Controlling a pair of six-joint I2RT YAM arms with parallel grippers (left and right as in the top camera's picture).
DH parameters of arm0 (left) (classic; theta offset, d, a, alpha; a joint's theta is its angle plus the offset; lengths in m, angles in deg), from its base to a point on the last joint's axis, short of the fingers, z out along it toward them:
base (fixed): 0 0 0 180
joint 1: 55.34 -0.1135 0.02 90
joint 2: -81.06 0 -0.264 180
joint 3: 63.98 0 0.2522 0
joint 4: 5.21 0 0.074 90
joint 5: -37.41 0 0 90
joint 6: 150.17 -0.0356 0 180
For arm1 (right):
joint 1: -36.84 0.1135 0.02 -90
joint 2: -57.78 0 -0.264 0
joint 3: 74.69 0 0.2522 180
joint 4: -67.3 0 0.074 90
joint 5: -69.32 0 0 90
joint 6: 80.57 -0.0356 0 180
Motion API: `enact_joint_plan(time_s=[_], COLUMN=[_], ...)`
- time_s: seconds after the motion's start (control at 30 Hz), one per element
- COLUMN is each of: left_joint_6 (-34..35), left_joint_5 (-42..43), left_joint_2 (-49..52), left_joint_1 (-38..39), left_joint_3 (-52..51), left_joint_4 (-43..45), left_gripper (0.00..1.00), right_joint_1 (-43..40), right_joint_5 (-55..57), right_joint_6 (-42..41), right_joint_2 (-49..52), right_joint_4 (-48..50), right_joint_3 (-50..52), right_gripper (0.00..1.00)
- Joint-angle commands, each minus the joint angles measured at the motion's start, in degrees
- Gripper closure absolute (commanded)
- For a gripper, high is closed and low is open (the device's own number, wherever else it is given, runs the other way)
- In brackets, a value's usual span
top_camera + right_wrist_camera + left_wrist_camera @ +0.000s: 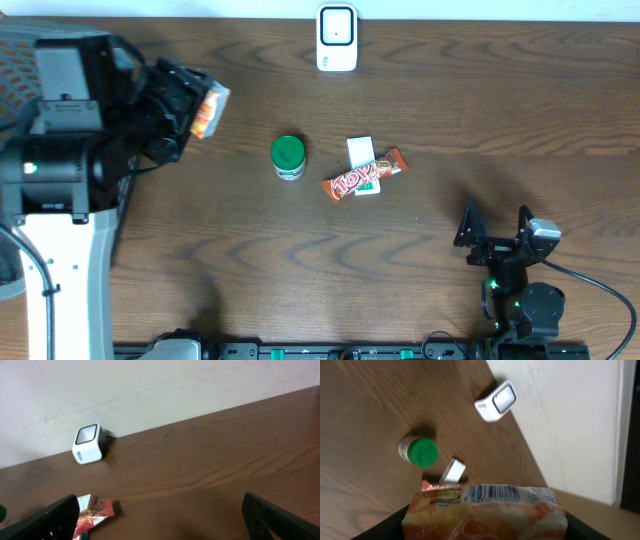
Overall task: Scan the item barcode
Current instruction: 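Lift the orange tissue pack out of the basket toward the table center, then lower the orange pack beside the Tora bar and open the left gripper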
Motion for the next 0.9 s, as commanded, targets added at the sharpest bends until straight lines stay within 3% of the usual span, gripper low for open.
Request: enact_joint_plan(time_s=[0.0, 0.47, 0.73, 0.87], left_joint_6=[-1.3, -1.4, 1.0, 1.4], left_joint_5=[-1.6, -30.0, -37.7, -40.8], left_joint_2=[1.7, 16.0, 27.7, 32.2], left_joint_1=[3.9, 30.3, 39.9, 41.7], left_joint_3=[0.3, -1.7, -1.8, -1.8], left_joint_4=[-0.2, -0.3, -0.7, -5.2], left_gripper=[0.28, 0.28, 0.28, 0.28], right_joint_1=[0.3, 0.3, 0.3, 0.3], right_joint_5=[0.1, 0.1, 0.1, 0.1], right_joint_6=[-0.6, -0.6, -0.6, -0.6], right_joint_2=[-0.3, -0.3, -0.3, -0.3], right_joint_4=[-0.2, -0.2, -0.2, -0.2], right_joint_3=[0.1, 0.1, 0.1, 0.1], right_gripper=[0.01, 0.01, 0.01, 0.01])
